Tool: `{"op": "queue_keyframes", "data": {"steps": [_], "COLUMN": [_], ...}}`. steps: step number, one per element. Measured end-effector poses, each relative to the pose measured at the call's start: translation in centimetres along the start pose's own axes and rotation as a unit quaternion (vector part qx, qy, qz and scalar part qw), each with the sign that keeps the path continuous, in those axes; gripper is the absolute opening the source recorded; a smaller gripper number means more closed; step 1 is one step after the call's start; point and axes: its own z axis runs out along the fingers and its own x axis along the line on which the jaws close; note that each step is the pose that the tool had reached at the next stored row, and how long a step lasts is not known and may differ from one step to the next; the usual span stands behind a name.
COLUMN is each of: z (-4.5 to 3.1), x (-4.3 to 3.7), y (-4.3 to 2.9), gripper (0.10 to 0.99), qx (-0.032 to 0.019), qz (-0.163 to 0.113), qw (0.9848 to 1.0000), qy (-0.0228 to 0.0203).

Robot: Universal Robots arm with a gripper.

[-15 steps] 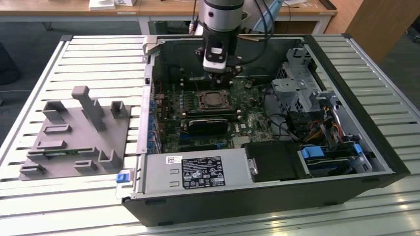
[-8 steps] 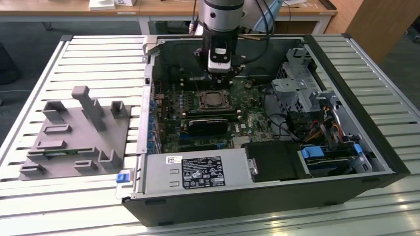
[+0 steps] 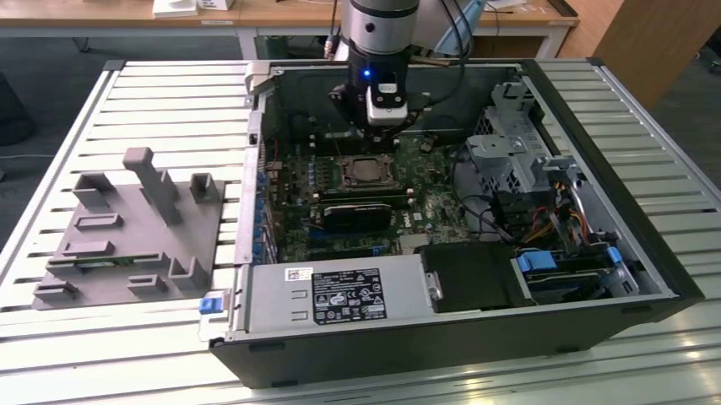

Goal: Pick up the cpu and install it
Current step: 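Install the first cpu locking lever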

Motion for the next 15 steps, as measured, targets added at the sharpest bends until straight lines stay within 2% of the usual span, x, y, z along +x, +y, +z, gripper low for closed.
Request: {"op": "queue_keyframes", "data": {"steps": [8,15], "z": [0.0,0.0], "x": [0.0,0.0], "y": [0.0,0.0], "gripper": [0.106,0.106], "qx": [0.0004,0.0008], "qz": [-0.047,-0.087], "qw": [0.9989,0.9962], "qy": [0.0009,0.0016]}}
